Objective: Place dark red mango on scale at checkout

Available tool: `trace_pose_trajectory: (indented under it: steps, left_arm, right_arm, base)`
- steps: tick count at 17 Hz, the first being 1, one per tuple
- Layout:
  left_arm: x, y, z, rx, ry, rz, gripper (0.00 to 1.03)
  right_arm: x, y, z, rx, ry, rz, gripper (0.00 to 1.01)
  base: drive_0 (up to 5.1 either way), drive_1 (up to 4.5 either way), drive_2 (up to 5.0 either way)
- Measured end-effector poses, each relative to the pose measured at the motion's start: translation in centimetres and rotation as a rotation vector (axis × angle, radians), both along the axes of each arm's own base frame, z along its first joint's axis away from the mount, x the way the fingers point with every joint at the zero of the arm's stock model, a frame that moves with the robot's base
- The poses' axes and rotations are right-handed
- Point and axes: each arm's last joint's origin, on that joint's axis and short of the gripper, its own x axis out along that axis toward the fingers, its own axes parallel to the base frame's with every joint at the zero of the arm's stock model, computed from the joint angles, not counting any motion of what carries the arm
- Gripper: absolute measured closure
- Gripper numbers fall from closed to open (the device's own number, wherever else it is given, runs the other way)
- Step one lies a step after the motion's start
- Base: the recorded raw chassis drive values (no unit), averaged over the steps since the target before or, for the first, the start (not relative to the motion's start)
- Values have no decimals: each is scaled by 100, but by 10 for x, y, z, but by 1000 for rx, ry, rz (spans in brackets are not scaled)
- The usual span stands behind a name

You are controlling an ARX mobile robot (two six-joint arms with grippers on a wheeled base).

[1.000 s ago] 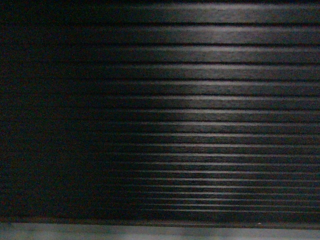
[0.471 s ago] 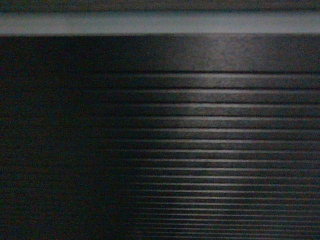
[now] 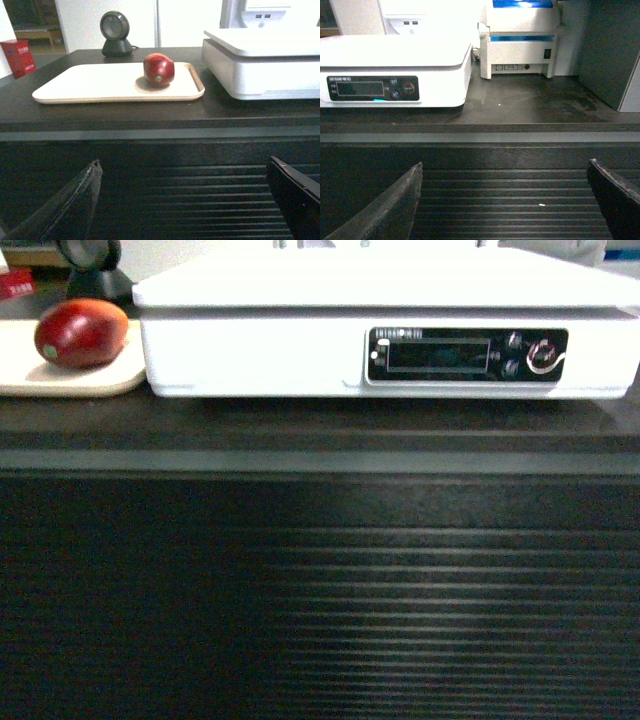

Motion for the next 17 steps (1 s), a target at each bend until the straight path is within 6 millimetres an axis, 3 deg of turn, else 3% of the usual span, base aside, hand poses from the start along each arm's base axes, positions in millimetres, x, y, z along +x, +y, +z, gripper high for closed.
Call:
trace_pose_trajectory:
  steps: [17]
  left_arm:
    - [0, 0, 0, 0, 0, -1, 5]
  right_arm:
    - [0, 0, 0, 0, 0, 0, 3]
  base:
    - [0, 0, 0]
